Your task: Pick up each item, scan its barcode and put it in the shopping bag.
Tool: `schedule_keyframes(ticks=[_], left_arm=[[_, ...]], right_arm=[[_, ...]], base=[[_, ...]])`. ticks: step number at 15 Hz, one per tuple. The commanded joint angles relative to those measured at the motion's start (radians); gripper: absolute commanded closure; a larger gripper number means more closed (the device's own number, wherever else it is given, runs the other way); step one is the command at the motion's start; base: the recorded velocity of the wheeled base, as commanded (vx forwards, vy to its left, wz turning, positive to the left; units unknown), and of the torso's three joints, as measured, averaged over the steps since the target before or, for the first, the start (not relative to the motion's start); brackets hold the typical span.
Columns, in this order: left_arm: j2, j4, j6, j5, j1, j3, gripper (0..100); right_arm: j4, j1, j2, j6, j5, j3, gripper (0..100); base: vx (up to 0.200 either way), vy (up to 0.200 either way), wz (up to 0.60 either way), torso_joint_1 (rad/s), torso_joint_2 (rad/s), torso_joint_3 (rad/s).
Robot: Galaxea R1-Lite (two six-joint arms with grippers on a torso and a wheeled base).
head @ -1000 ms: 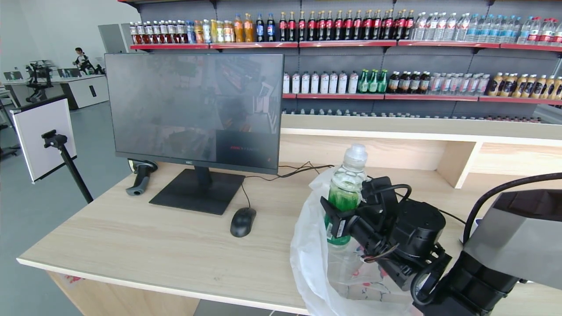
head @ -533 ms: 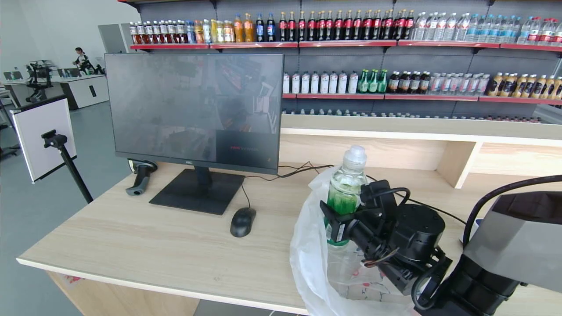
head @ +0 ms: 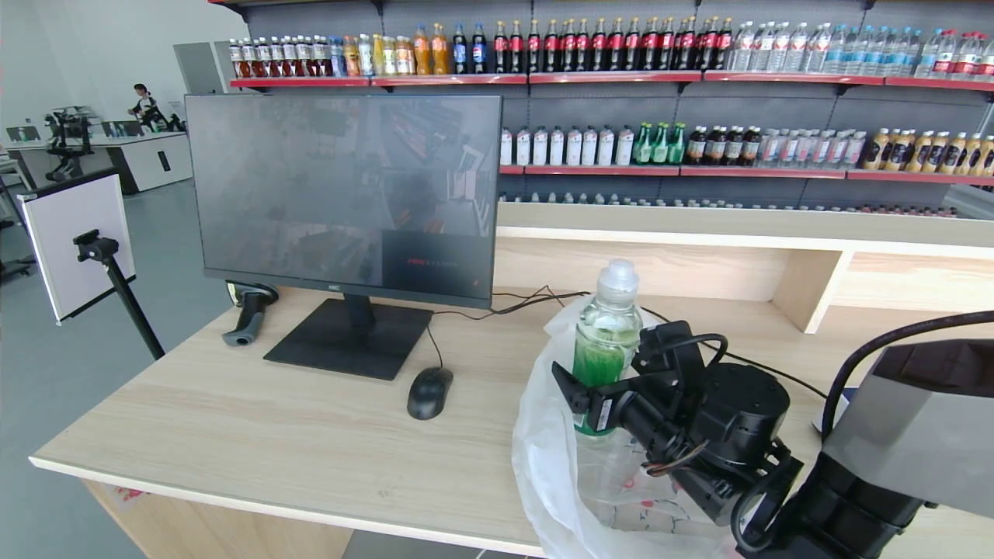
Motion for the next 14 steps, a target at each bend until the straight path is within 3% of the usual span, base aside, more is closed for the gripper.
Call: schedule_keyframes(ticks=[1,10,14], left_arm=[[0.000,0.000,0.000,0.000,0.000,0.000,0],[0.000,0.000,-0.002,0.000,0.000,0.000,0],[0.000,0.000,-0.003,0.002,0.002,0.000,0]], right_arm=[[-0.002,-0.001,-0.033,0.003,0.000,0.038,0],[-0.002,-0.001,-0.168,-0.021,-0.020,0.094,0],[-0.002,0.114,-0.213,-0.020,-0.020,0.152,0]], base=[[0.000,0.000,0.00,0.000,0.00,0.000],[0.000,0.000,0.00,0.000,0.00,0.000],[0.000,0.000,0.00,0.000,0.00,0.000]])
